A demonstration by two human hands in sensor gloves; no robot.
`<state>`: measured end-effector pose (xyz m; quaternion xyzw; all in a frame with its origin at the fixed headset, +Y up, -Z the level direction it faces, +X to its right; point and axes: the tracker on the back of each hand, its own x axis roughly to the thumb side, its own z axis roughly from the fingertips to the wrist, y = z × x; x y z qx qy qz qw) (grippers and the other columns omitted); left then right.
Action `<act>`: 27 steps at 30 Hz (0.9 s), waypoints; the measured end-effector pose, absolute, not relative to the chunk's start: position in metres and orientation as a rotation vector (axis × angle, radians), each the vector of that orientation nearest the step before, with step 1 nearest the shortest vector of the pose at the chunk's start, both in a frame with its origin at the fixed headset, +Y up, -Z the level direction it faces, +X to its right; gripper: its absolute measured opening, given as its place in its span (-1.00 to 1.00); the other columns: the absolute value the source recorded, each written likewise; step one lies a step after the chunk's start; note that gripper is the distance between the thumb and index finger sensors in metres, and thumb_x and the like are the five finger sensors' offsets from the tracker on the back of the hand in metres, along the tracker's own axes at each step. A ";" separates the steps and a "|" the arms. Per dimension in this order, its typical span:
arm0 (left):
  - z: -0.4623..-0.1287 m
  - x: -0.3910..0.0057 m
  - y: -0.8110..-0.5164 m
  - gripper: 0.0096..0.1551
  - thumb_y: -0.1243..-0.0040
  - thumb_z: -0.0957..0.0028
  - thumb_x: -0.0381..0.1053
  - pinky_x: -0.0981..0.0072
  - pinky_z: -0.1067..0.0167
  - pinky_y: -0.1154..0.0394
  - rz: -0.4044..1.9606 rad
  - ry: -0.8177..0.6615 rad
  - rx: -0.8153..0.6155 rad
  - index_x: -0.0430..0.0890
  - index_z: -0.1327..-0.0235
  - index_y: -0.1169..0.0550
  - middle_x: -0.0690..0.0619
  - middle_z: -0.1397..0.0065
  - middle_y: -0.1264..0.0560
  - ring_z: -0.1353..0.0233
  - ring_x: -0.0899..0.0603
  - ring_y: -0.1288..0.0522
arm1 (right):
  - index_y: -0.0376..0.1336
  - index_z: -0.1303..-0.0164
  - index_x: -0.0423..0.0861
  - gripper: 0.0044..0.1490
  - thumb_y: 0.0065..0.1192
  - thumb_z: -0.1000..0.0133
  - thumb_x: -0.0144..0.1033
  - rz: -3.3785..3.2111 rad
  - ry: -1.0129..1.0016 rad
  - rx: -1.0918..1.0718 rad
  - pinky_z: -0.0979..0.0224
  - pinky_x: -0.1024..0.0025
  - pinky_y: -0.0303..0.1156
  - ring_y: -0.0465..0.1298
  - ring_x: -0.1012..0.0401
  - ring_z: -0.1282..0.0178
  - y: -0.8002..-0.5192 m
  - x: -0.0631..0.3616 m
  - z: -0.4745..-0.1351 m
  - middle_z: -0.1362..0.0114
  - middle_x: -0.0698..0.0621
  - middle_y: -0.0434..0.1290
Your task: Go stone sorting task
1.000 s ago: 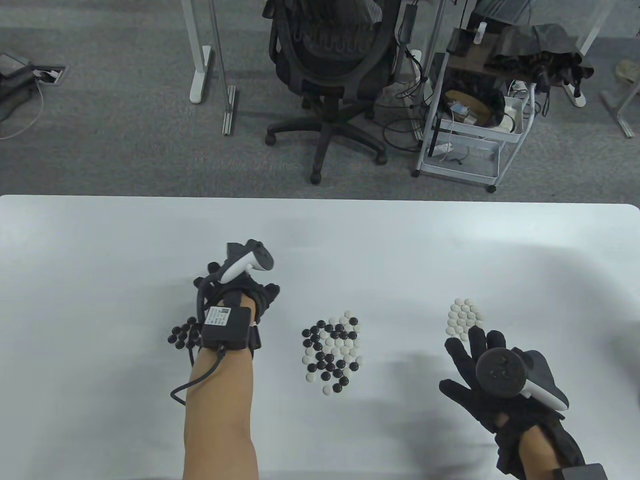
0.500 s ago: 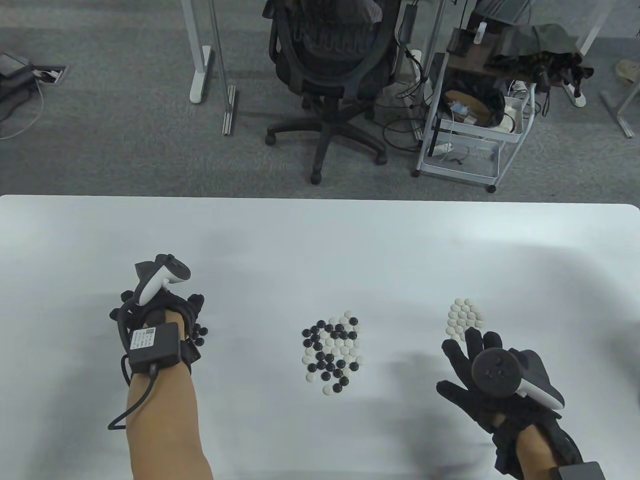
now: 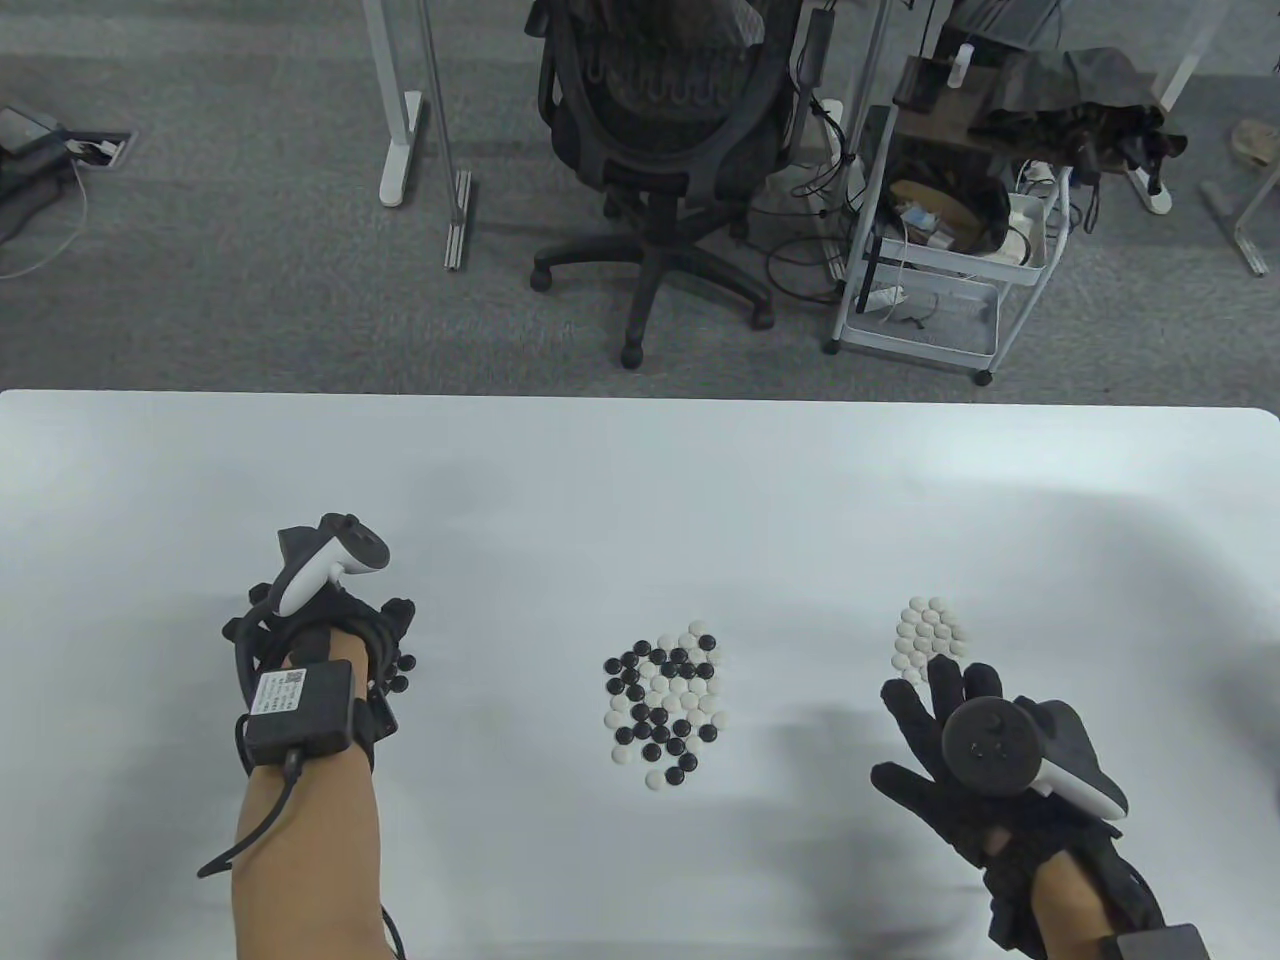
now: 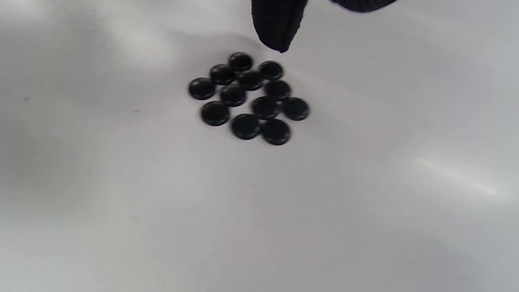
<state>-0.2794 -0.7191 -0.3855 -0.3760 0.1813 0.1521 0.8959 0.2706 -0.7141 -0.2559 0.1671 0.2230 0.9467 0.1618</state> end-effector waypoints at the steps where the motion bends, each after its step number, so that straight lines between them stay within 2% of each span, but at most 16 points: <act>1: -0.386 -0.273 -0.715 -0.15 0.36 -0.21 0.21 -0.71 -0.17 0.55 0.318 0.345 -0.775 -0.09 -0.74 -0.31 -0.38 -0.64 0.55 -0.45 -0.57 0.64 | -0.38 -0.71 -0.18 0.05 -0.22 -0.22 0.16 2.701 0.637 0.478 -0.18 -0.57 -0.57 -0.59 -0.41 -0.43 -0.714 0.271 -0.256 -0.58 -0.44 -0.59; 6: -0.391 -0.205 -0.689 -0.18 0.33 -0.23 0.21 -0.72 -0.19 0.52 0.345 0.012 -0.791 -0.08 -0.73 -0.33 -0.41 -0.67 0.51 -0.46 -0.59 0.61 | -0.38 -0.71 -0.18 0.05 -0.22 -0.22 0.16 2.701 0.649 0.478 -0.18 -0.57 -0.57 -0.59 -0.41 -0.43 -0.715 0.270 -0.256 -0.58 -0.44 -0.59; 9: -0.387 -0.147 -0.680 -0.19 0.32 -0.23 0.20 -0.72 -0.18 0.50 0.268 -0.199 -0.819 -0.06 -0.72 -0.34 -0.43 -0.68 0.48 -0.47 -0.60 0.59 | -0.38 -0.71 -0.18 0.05 -0.23 -0.22 0.16 2.701 0.643 0.478 -0.18 -0.57 -0.57 -0.59 -0.41 -0.43 -0.715 0.270 -0.256 -0.58 -0.44 -0.59; 14: -0.380 -0.061 -0.686 -0.21 0.35 -0.22 0.21 -0.72 -0.19 0.50 0.131 -0.419 -0.828 0.00 -0.73 -0.28 -0.41 -0.66 0.50 -0.46 -0.58 0.60 | -0.38 -0.71 -0.18 0.05 -0.23 -0.22 0.16 2.701 0.643 0.476 -0.18 -0.57 -0.57 -0.59 -0.41 -0.43 -0.715 0.270 -0.256 -0.58 -0.44 -0.59; 19: -0.389 -0.017 -0.713 -0.21 0.38 -0.19 0.22 -0.71 -0.22 0.52 0.059 -0.470 -0.845 0.07 -0.75 -0.19 -0.37 -0.63 0.57 -0.44 -0.56 0.65 | -0.38 -0.71 -0.18 0.05 -0.22 -0.22 0.16 2.696 0.627 0.482 -0.18 -0.57 -0.57 -0.59 -0.41 -0.43 -0.712 0.271 -0.255 -0.58 -0.44 -0.59; 27: -0.408 0.008 -0.744 -0.21 0.40 -0.18 0.22 -0.70 -0.23 0.53 -0.007 -0.408 -0.866 0.10 -0.75 -0.13 -0.34 -0.61 0.61 -0.43 -0.54 0.68 | -0.38 -0.71 -0.18 0.05 -0.22 -0.22 0.16 2.684 0.612 0.480 -0.18 -0.57 -0.57 -0.59 -0.41 -0.43 -0.710 0.274 -0.254 -0.58 -0.44 -0.59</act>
